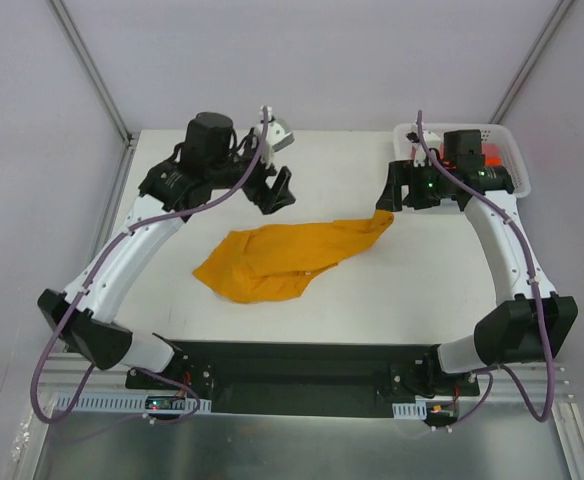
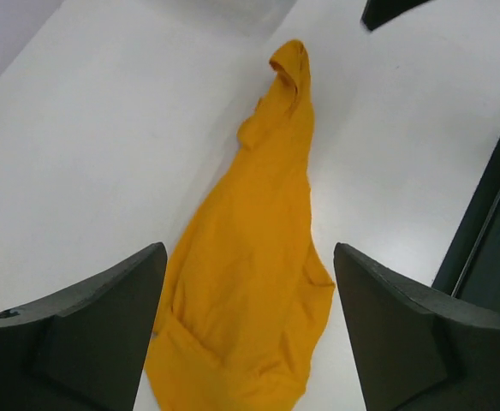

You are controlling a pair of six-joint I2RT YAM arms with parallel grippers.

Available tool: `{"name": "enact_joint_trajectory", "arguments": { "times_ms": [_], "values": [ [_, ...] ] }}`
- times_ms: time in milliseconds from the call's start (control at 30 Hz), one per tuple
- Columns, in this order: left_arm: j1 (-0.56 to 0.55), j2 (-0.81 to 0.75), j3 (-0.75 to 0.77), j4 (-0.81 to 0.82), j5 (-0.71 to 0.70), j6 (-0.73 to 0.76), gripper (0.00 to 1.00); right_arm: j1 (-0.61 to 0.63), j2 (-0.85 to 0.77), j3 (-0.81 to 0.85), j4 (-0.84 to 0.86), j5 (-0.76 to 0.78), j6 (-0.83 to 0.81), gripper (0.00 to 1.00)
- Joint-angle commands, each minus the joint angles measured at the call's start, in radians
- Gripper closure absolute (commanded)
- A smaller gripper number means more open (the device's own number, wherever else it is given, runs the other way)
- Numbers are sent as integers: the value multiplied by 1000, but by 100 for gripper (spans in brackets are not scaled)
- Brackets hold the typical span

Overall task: Roll the t-shirts
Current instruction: Move the T-shirt to the center of the board, then flatten out the T-shirt at the center of the board.

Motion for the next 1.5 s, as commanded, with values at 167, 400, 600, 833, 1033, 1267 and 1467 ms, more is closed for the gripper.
{"name": "enact_joint_trajectory", "arguments": {
  "times_ms": [167,400,600,833,1033,1267,1467],
  "values": [
    [286,16,-380,-2,-197,-61,24,65,251,85,-7,106,-129,21],
    [349,287,-250,-5,-177,-107,30,111,490,220,11,247,-164,20],
    [364,444,-195,-24,-28,-132,31,127,593,230,-14,385,-187,20],
    [362,525,-149,-62,-2,-115,51,133,644,205,-12,408,-198,25],
    [372,525,-115,-189,91,-44,100,143,712,273,-15,361,-199,55],
    [442,366,-26,-286,188,6,100,180,736,529,-9,299,-224,99],
    [457,68,14,-323,246,77,100,202,652,805,68,266,-219,99]
  ]
}}
